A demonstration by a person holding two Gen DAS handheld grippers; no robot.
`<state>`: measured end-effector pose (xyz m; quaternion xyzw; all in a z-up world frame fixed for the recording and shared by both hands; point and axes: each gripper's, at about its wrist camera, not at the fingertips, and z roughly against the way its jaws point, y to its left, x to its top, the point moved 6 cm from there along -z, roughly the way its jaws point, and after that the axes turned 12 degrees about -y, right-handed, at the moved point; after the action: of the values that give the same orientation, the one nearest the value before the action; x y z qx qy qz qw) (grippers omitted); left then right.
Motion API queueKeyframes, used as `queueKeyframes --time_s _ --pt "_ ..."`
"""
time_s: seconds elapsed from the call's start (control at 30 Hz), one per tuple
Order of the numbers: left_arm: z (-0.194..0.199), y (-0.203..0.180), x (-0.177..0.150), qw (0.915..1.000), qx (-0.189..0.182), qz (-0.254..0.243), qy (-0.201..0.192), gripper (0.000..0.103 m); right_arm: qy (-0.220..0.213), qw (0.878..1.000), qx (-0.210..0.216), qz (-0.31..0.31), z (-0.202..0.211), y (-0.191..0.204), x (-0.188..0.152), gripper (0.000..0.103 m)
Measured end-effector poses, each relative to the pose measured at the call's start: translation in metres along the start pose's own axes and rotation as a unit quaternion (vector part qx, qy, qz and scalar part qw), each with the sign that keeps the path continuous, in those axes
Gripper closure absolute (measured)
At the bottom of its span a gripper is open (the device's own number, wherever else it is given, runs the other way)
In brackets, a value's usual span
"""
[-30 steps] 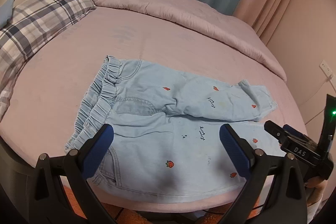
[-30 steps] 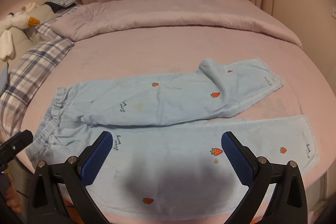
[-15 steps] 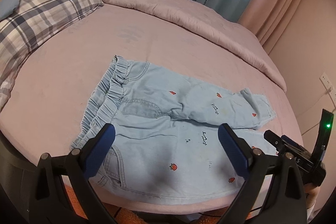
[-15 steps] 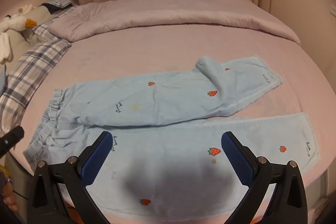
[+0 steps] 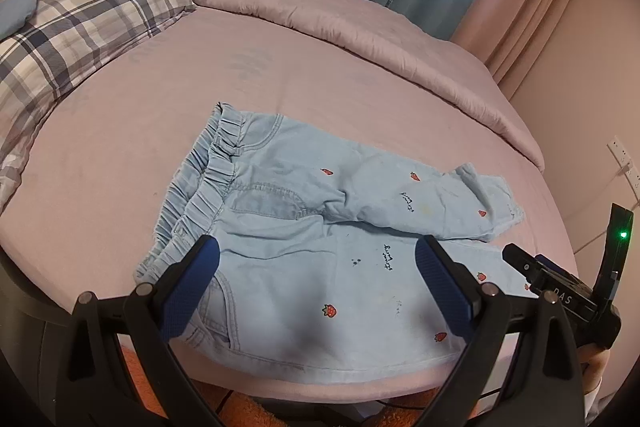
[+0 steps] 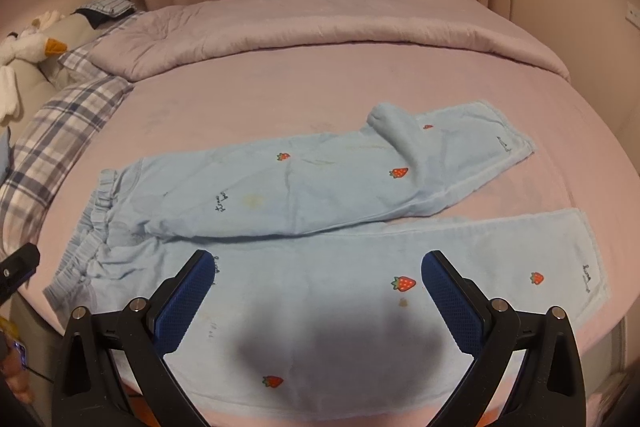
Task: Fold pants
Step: 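Move both grippers open over the light blue strawberry-print pants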
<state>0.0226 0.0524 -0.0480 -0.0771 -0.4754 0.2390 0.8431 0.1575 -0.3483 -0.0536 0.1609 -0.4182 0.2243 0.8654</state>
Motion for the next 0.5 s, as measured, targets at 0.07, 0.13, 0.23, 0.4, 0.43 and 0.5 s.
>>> queueKeyframes --time_s 0.07,0.13,0.23,0.4,0.43,0.5 --pt "0.002 0.0 0.001 1.0 0.0 -0.004 -0.002 0.005 0.0 1.0 -0.001 0.001 0.0 -0.004 -0.001 0.0" --pt "0.003 0.0 0.002 1.0 0.001 -0.005 -0.005 0.005 -0.001 1.0 -0.004 -0.001 -0.001 -0.007 0.0 0.0" --pt "0.003 0.001 0.002 1.0 0.001 -0.006 -0.006 0.005 -0.001 1.0 -0.006 -0.002 -0.001 -0.011 0.0 0.0" --pt "0.002 0.002 0.0 1.0 0.0 -0.004 0.0 0.005 0.0 1.0 -0.006 0.002 -0.002 -0.018 0.0 0.0" --pt "0.001 0.001 0.0 1.0 0.0 -0.004 0.001 0.005 0.0 1.0 -0.006 0.002 -0.002 -0.018 0.0 0.0" --pt "0.001 0.002 0.0 1.0 0.001 -0.004 0.002 0.005 0.0 1.0 -0.007 0.002 -0.002 -0.018 0.0 0.0"
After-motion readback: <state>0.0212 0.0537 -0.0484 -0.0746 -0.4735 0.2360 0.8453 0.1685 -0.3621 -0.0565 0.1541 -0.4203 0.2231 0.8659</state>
